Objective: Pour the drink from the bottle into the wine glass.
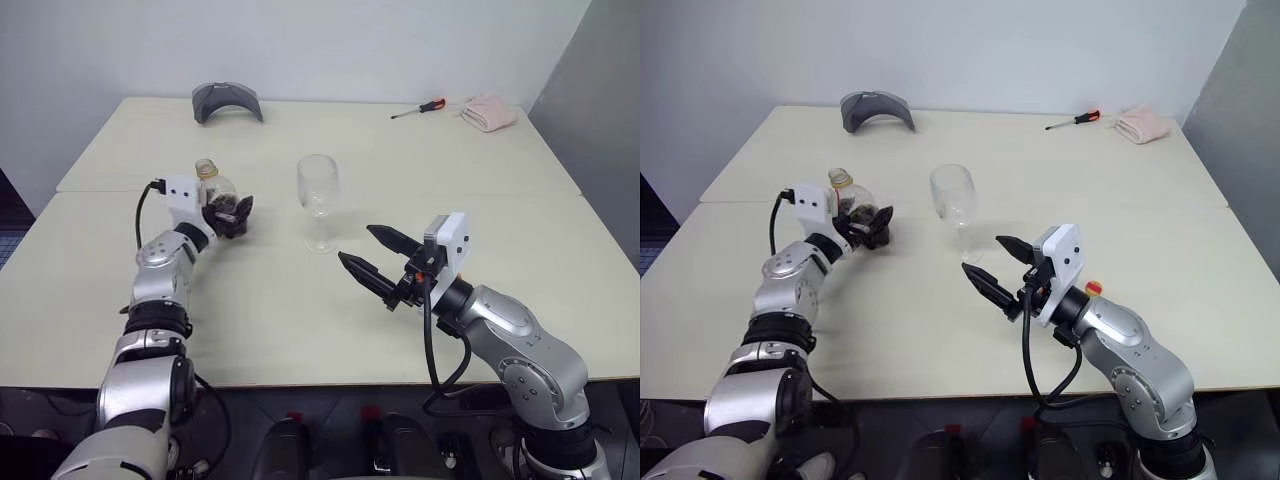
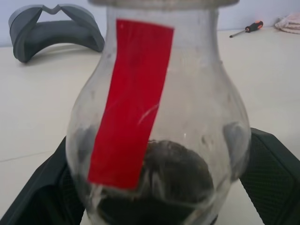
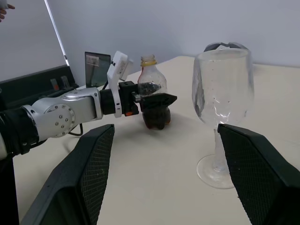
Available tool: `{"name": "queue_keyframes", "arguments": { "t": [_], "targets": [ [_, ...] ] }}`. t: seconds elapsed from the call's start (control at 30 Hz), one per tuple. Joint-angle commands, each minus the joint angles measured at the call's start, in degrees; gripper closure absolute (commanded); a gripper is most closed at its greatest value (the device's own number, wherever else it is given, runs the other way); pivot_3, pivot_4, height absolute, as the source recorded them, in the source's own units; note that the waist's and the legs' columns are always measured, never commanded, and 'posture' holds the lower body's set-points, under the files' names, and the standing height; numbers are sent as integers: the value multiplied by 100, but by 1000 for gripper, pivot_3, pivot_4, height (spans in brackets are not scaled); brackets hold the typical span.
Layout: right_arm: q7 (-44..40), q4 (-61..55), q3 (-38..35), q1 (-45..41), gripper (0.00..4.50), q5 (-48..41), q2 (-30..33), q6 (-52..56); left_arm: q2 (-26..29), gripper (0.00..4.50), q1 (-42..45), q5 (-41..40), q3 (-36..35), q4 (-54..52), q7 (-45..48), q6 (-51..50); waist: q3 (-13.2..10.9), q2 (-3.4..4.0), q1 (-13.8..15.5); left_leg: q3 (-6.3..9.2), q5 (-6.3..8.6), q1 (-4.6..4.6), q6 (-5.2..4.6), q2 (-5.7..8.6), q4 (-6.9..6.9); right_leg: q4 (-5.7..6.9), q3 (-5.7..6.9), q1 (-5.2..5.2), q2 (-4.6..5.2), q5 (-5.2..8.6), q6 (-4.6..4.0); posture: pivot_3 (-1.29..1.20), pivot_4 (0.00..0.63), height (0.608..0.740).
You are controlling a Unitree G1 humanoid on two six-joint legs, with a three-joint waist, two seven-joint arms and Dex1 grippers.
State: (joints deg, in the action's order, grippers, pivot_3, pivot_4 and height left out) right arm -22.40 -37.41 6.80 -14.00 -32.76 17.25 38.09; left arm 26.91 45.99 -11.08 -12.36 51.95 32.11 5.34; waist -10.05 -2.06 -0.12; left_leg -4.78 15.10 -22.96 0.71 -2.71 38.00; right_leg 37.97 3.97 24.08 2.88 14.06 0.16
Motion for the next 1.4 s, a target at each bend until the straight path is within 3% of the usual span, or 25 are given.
{"name": "queue_keyframes", "arguments": {
  "t": [0.03,0.1,0.2,0.33,0.53,0.93,1.17,1.4],
  "targets": [
    [19,-194,-31,-44,750,-64,-17,-45,41,0,245,69,18,146,46,302,0,0,-1,-1,0,0,0,0,0,0,-1,0,0,0,0,0,150,740],
    [24,-198,-27,-37,750,-63,-19,-45,43,0,285,69,18,234,69,369,0,0,-4,-1,0,1,0,0,0,0,-1,0,0,0,0,0,150,740],
    [28,-198,-28,-27,722,-63,-19,-43,55,617,338,39,-14,341,108,407,0,-1,-3,-1,0,0,0,-1,0,1,-1,0,0,0,0,0,150,740],
    [22,-206,-21,8,722,-57,-13,-54,88,1757,366,36,-42,411,137,447,1,-2,-3,-1,0,0,0,0,1,1,-1,0,0,0,0,0,150,740],
    [-16,-190,-9,-4,722,-57,3,-61,129,2605,394,28,-71,447,143,484,1,-2,-3,-1,0,0,0,-1,1,2,0,0,-1,0,0,0,150,740],
    [-56,-173,-31,-63,722,-53,58,-60,247,2847,557,141,93,253,307,317,0,-4,-3,-1,0,0,0,0,3,3,0,0,-1,0,0,0,150,740],
    [-65,-103,-90,-540,722,-153,189,203,476,2847,1401,628,617,334,702,195,-5,-19,-2,2,0,-5,0,1,8,4,8,1,-6,0,0,0,150,740],
    [40,197,-277,-1237,722,-187,208,506,351,2847,2173,943,1067,531,1283,501,-5,-19,-2,-3,0,-6,0,3,8,3,8,3,-6,-1,-2,0,150,740]
  ]
}}
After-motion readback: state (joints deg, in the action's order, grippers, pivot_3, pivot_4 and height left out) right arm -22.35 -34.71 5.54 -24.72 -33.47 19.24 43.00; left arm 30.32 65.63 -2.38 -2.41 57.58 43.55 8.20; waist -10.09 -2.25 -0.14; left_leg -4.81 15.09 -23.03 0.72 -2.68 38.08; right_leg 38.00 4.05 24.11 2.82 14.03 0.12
